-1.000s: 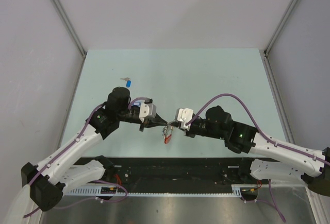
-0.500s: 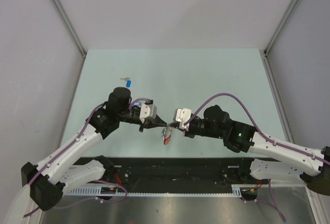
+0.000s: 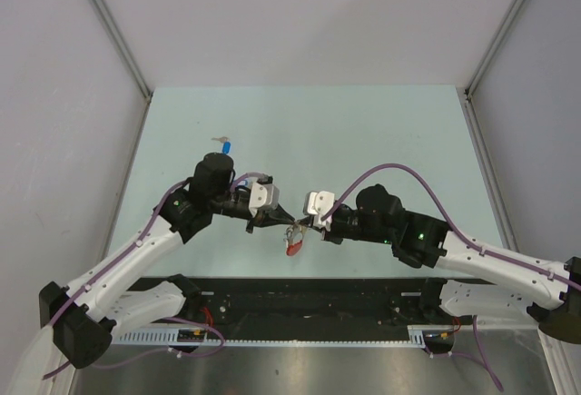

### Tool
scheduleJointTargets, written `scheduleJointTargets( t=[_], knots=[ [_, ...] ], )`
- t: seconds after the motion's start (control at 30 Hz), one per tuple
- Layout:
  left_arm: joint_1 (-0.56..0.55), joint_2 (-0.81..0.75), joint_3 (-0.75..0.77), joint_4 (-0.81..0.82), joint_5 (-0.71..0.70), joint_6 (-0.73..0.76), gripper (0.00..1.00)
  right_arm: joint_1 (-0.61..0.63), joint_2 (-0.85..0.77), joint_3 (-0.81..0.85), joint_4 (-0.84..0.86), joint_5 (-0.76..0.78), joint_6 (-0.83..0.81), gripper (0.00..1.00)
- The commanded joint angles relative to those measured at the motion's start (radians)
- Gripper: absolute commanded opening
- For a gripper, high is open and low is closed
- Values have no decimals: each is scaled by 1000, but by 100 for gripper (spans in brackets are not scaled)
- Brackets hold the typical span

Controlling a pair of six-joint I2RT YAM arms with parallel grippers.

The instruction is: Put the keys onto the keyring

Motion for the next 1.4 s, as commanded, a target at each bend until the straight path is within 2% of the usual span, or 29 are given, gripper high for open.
scheduleJointTargets(
  t=[0.0, 0.1, 0.27, 0.43, 0.5, 0.67, 0.87, 1.37],
  knots=[
    [-11, -8, 30, -21, 24, 34, 0, -1, -1, 68, 73, -26, 14, 0],
    [-11, -8, 31, -22, 20, 35, 0, -15, -7, 70, 73, -52, 22, 2],
    [-9, -19, 14, 24, 9, -2, 0, -24, -5, 78, 53, -66, 31, 20],
    [1, -31, -13, 105, -6, -66, 0, -35, -39, 79, 24, -64, 40, 32],
    [9, -29, -21, 133, -3, -75, 0, -47, -62, 79, 9, -61, 46, 33],
    [24, -48, -39, 186, 27, -106, 0, -89, -71, 61, -28, -80, 52, 32],
    [24, -57, -44, 196, 47, -101, 0, -162, -85, 25, -4, -208, 60, 29],
    [26, -65, -49, 203, 81, -98, 0, -191, -38, 19, 31, -293, 54, 23]
  ],
)
